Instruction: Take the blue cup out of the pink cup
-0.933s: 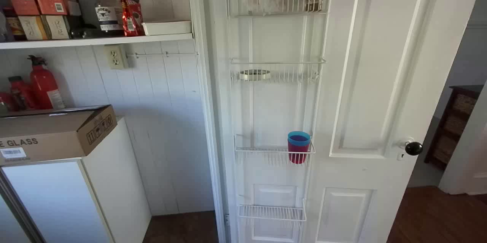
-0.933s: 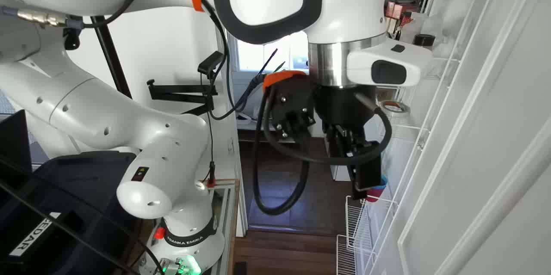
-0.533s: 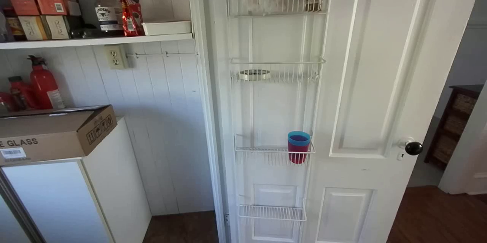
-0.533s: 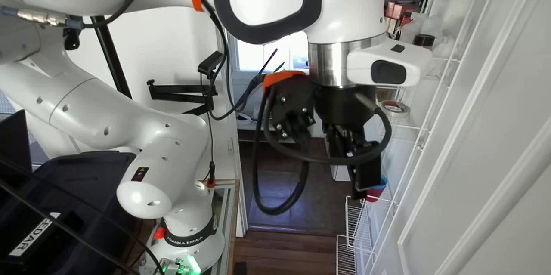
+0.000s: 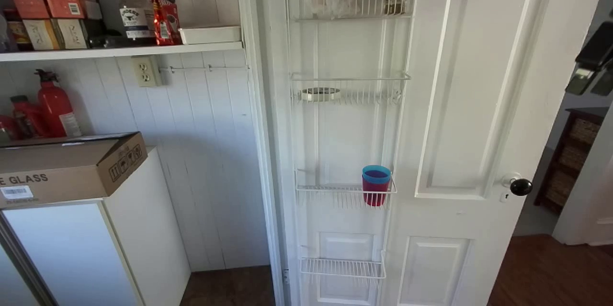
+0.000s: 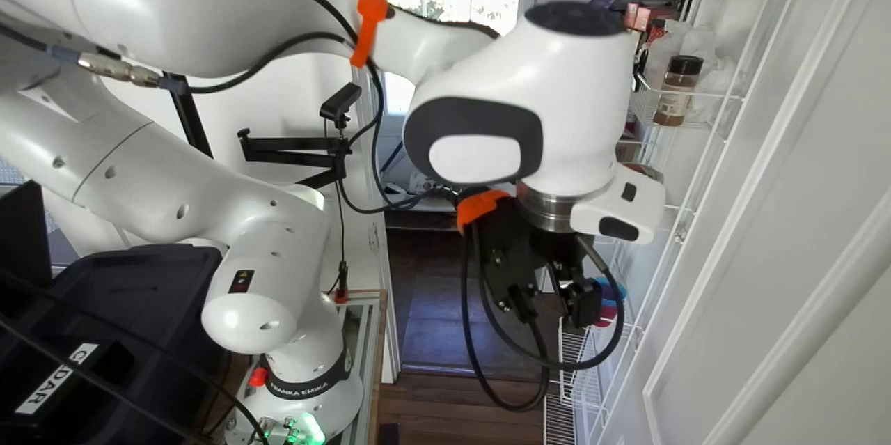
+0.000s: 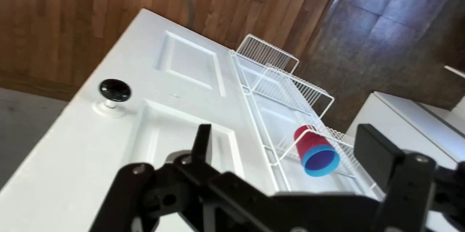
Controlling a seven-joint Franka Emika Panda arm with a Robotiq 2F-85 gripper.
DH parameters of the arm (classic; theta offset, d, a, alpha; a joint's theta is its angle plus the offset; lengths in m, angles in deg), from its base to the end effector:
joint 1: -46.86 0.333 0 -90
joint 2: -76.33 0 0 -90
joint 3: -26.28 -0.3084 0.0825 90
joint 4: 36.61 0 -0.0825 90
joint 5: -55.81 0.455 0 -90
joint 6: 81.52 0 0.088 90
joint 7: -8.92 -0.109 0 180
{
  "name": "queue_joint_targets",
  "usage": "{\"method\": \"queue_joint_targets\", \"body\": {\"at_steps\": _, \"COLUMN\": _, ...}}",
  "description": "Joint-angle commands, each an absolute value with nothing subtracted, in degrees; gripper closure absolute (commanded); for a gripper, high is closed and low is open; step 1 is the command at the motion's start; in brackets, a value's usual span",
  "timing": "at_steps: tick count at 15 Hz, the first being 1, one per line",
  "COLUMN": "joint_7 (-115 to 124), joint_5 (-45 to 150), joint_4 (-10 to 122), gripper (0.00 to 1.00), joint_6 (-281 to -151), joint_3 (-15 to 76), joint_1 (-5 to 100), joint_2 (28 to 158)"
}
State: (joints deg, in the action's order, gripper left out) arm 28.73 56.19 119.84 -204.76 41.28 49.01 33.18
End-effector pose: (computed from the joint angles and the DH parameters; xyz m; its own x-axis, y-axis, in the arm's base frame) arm 0.3997 -0.0764 0.4099 0.9661 0.1561 0.2054 0.1833 -0.9757 -0.1205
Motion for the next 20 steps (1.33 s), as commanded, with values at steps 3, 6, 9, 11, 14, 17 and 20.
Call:
{"method": "queue_joint_targets", "body": {"at_steps": 3, "joint_7": 40.4, "joint_5": 71.2, "joint_4": 122.4, "gripper": 0.0, "joint_6": -221.5, "joint_3": 45.9, "joint_1": 60.0, "joint_2": 44.0}}
{"method": "queue_joint_targets", "body": {"at_steps": 6, "joint_7": 44.2, "joint_5": 79.0, "joint_4": 122.2, "gripper": 0.0, "joint_6": -229.6, "joint_3": 47.2, "joint_1": 64.7, "joint_2": 50.3}}
{"method": "queue_joint_targets", "body": {"at_steps": 9, "joint_7": 44.3, "joint_5": 82.0, "joint_4": 121.9, "gripper": 0.0, "joint_6": -228.3, "joint_3": 45.3, "joint_1": 63.3, "joint_2": 50.9}}
{"method": "queue_joint_targets", "body": {"at_steps": 11, "joint_7": 46.2, "joint_5": 85.9, "joint_4": 121.1, "gripper": 0.0, "joint_6": -229.1, "joint_3": 45.8, "joint_1": 64.5, "joint_2": 54.1}}
{"method": "queue_joint_targets", "body": {"at_steps": 14, "joint_7": 46.5, "joint_5": 86.7, "joint_4": 120.4, "gripper": 0.0, "joint_6": -229.3, "joint_3": 45.9, "joint_1": 64.5, "joint_2": 55.4}}
{"method": "queue_joint_targets", "body": {"at_steps": 17, "joint_7": 48.1, "joint_5": 95.3, "joint_4": 118.1, "gripper": 0.0, "joint_6": -229.4, "joint_3": 46.8, "joint_1": 67.4, "joint_2": 61.3}}
{"method": "queue_joint_targets", "body": {"at_steps": 20, "joint_7": 51.7, "joint_5": 105.6, "joint_4": 114.5, "gripper": 0.0, "joint_6": -228.5, "joint_3": 49.4, "joint_1": 73.0, "joint_2": 67.2}}
